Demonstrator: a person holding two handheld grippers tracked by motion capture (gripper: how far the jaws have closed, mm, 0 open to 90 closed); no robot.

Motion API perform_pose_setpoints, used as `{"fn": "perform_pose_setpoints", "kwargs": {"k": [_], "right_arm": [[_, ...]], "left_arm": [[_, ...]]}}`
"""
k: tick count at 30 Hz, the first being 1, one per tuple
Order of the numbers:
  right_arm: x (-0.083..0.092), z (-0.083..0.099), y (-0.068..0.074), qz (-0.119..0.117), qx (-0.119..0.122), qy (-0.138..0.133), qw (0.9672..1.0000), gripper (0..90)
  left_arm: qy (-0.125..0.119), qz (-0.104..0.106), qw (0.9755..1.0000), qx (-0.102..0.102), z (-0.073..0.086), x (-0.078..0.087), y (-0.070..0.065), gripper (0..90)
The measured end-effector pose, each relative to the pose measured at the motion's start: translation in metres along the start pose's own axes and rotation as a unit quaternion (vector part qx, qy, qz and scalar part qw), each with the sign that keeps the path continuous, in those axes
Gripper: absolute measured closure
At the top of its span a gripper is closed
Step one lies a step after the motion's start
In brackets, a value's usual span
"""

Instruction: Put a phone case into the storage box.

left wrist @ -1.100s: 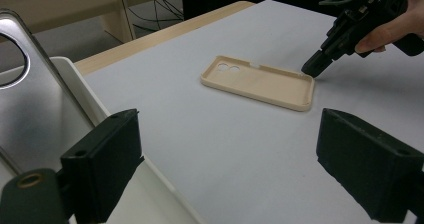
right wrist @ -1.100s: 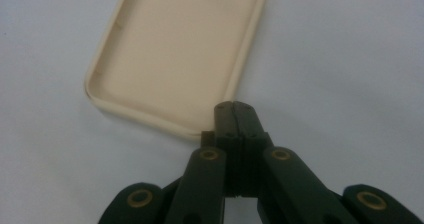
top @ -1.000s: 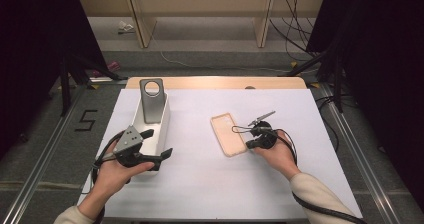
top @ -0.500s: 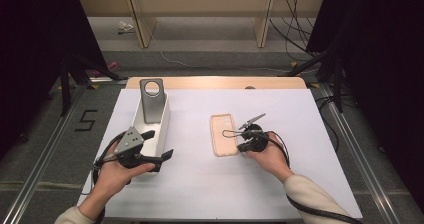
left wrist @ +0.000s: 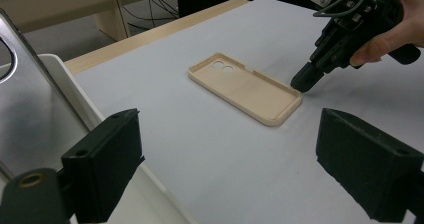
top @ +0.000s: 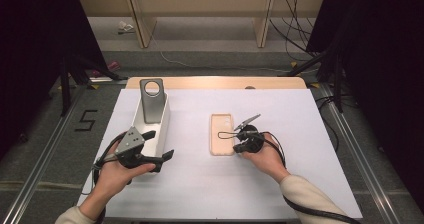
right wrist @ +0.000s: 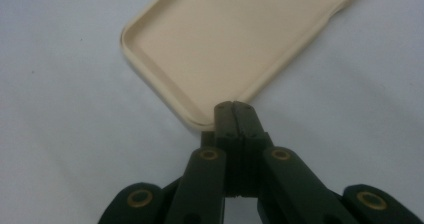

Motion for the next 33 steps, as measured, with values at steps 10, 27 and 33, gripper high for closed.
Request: {"fn": "perform_pose_setpoints", "kwargs": {"k": [10, 27, 33], "right_arm": [[-0.002, -0.002, 0.005, -0.003, 0.006, 0.0, 1.0, 90.0], [0.018, -0.02, 0.013, 0.052, 0.192, -0.034, 0.9794, 30.2], [0.013, -0.022, 0.025, 0.069, 0.267, 0.003, 0.9612, 28.4]], "left_arm": [[0.002, 0.0, 1.0, -0.002, 0.0, 0.0, 0.0, 10.9], [0.001, 0.004, 1.0, -0.002, 0.0, -0.001, -0.001, 10.9], [0.001, 0.004, 1.0, -0.003, 0.0, -0.001, -0.002, 10.9]]}}
Point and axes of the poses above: each handheld gripper's, and its own axes: x roughly backward along the jaws, z roughly out of its underside, y roughly to its left, the point moved 5 cm from there along -x, roughly forward along the jaws, and after that the axes turned 9 degrees about -x, right-handed, at the moved point
